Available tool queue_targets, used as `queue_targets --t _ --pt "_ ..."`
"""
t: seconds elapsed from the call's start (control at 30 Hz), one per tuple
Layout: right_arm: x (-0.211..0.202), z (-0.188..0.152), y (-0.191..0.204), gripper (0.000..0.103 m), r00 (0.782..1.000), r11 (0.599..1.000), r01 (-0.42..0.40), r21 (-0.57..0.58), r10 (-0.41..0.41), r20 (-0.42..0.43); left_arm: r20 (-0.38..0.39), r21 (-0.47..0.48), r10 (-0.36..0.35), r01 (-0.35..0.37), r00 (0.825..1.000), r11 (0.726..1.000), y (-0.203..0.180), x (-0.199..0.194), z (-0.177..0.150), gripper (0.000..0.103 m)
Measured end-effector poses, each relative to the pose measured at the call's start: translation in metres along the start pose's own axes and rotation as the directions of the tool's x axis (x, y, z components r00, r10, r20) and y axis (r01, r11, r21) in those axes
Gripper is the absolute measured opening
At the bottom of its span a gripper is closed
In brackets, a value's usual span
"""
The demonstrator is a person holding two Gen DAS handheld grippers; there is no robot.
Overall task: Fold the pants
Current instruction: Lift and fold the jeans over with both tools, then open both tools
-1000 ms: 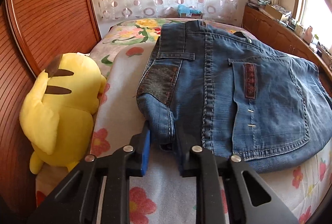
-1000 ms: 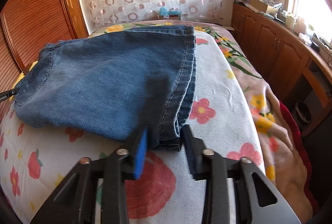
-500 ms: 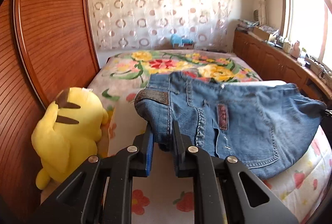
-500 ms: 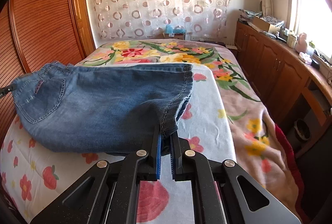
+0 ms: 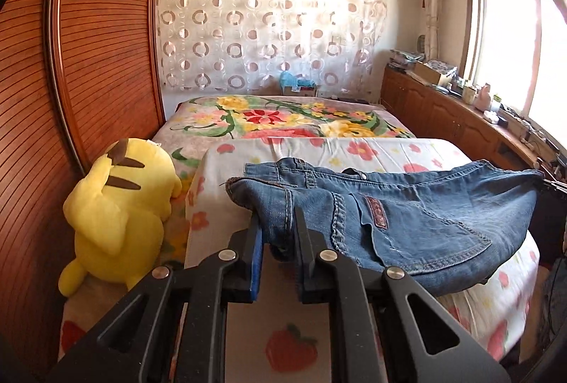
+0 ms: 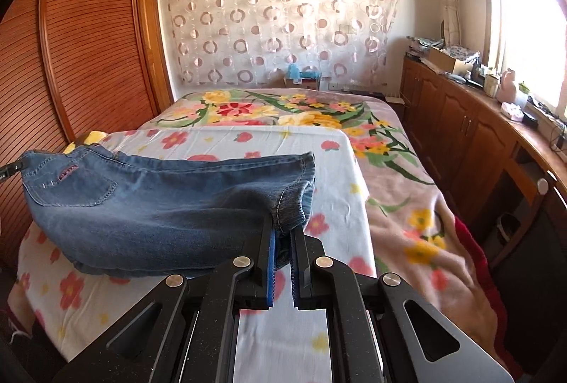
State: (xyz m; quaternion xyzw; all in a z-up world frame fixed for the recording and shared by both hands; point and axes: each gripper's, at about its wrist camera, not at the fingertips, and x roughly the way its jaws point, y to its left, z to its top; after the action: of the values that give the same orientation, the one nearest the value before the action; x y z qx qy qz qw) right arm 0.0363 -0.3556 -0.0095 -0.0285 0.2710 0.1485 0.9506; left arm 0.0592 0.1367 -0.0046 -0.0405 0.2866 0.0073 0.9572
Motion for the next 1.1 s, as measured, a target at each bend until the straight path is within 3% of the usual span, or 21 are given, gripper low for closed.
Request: queue_targets --t 0.23,0.43,0.7,0.83,0.93,1.03,1.1 --pt "-0.02 -0.017 -0.006 0.006 1.0 1.0 -0.022 0.015 0.022 0.0 -0.05 -0.024 -0.007 0.006 0.999 1.0 0.005 -0.002 -0.023 0.015" --pt "0.009 -0.04 -0.015 0.006 0.995 0.998 -0.024 0.065 0.03 -0.09 -0.137 -0.02 0.011 -0.014 0.99 1.0 0.004 0.013 -0.058 0.017" --pt "0.038 -0.053 -0.023 0.006 0.987 0.992 -0.036 0.123 0.054 -0.153 -0.162 -0.015 0.044 -0.047 0.986 0.999 0.005 0.017 -0.072 0.026" --pt "0.041 -0.055 -0.021 0.006 0.985 0.991 -0.031 0.129 0.052 -0.163 -0.133 -0.016 0.051 -0.053 0.99 0.998 0.007 0.009 -0.069 0.048" --pt "0.04 -0.063 -0.02 0.006 0.984 0.991 -0.031 0.13 0.053 -0.168 -0.127 -0.018 0.02 -0.022 0.992 1.0 0.007 0.005 -0.067 0.053" --pt "0.037 -0.064 -0.019 0.006 0.984 0.99 -0.032 0.136 0.055 -0.167 -0.111 -0.007 -0.012 0.011 0.994 1.0 -0.001 0.004 -0.064 0.082" --pt "0.036 -0.066 -0.018 0.006 0.985 0.99 -0.031 0.138 0.054 -0.164 -0.123 0.007 -0.041 0.042 0.992 0.999 -0.01 0.008 -0.063 0.087"
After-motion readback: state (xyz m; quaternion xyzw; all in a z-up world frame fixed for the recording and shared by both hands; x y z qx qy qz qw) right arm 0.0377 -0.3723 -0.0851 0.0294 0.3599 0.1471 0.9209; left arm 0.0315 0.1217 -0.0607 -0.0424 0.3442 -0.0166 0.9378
